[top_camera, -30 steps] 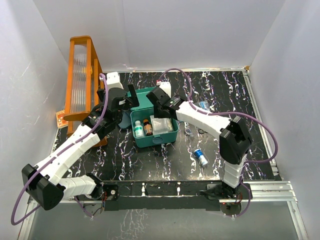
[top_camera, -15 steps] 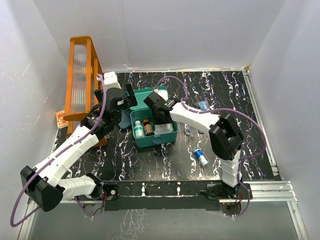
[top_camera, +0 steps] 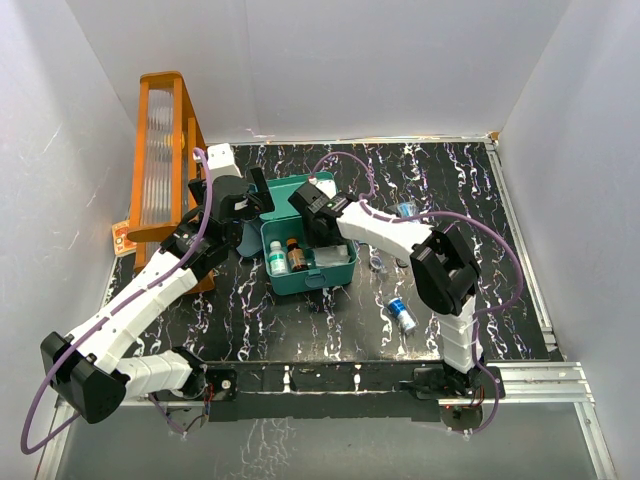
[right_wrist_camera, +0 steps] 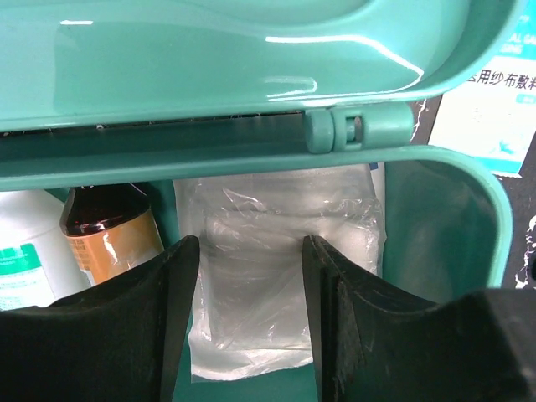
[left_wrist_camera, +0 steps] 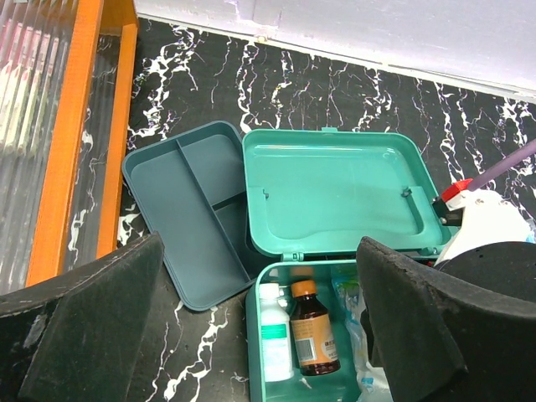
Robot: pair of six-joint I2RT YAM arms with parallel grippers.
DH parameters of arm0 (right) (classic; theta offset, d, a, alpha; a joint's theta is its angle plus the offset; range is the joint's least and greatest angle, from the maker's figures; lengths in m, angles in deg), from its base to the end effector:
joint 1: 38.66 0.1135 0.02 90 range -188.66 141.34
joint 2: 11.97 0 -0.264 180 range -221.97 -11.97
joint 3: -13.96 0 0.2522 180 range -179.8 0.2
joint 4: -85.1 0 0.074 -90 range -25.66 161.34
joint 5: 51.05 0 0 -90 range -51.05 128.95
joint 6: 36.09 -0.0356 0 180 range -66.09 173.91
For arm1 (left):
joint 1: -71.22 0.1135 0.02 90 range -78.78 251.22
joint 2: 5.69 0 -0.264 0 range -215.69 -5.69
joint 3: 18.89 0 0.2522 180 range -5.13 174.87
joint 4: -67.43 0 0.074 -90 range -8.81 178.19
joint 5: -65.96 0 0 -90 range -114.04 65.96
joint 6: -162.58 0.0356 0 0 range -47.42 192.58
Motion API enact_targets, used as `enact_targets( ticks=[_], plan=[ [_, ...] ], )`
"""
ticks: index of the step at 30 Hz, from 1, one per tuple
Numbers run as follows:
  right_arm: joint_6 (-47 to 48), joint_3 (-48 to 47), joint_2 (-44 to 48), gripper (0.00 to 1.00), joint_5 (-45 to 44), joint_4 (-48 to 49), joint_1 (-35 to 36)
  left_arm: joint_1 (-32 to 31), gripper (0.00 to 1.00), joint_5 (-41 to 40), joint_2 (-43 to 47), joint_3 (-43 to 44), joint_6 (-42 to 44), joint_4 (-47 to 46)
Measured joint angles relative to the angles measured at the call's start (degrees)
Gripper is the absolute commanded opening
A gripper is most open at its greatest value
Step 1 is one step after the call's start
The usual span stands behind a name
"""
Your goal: Organize the medicine kit
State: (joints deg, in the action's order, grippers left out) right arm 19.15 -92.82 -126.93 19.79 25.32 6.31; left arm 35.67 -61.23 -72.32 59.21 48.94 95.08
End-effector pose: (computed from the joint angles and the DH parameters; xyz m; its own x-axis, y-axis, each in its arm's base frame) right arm 0.3064 0.2896 0.2172 -0.8697 -0.1075 -0.4817 -0.1030 0.9940 -0.0360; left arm 0.2247 -0.1341 0.3775 -0.2040 -0.2468 -0.9473 -0.0993 0.9679 -0.2308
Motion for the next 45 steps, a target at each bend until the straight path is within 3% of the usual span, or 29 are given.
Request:
enact_targets(
  ticks=[4, 8, 21, 27, 33, 34, 41, 45],
  plan=[
    [0.9, -0.5, 0.0, 0.52, 1.0, -0.1, -0.2, 0.2, 0.99, 0.0, 0.0, 0.0, 0.0, 0.1],
    [1.6, -2.1, 0.4, 0.69, 2.1, -0.4, -0.5, 0.2, 0.99, 0.1, 0.0, 0.0, 0.0, 0.1],
    [1.0, -6.3, 12.2, 0.68, 6.4, 2.1, -5.8, 0.2, 0.99, 3.4, 0.0, 0.0, 1.4, -0.2],
    [-1.9, 1.4, 20.6, 0.68, 9.1, 7.4, -16.5, 0.2, 0.99, 10.6, 0.0, 0.0, 3.9, -2.8],
    [-3.9, 9.0, 21.2, 0.68, 11.6, 9.4, -29.6, 0.2, 0.99, 14.6, 0.2, 0.0, 5.2, -4.9],
    [-3.8, 9.9, 21.0, 0.67, 11.8, 9.4, -30.8, 0.2, 0.99, 14.9, 0.2, 0.0, 5.3, -4.9],
    [1.1, 13.3, 19.1, 0.32, 13.9, 10.5, -36.4, 0.2, 0.99, 17.2, 0.6, 0.0, 5.2, -5.8],
    [6.5, 13.3, 15.2, 0.25, 14.6, 11.5, -38.8, 0.2, 0.99, 18.5, 0.5, 0.0, 5.2, -6.4]
  ],
)
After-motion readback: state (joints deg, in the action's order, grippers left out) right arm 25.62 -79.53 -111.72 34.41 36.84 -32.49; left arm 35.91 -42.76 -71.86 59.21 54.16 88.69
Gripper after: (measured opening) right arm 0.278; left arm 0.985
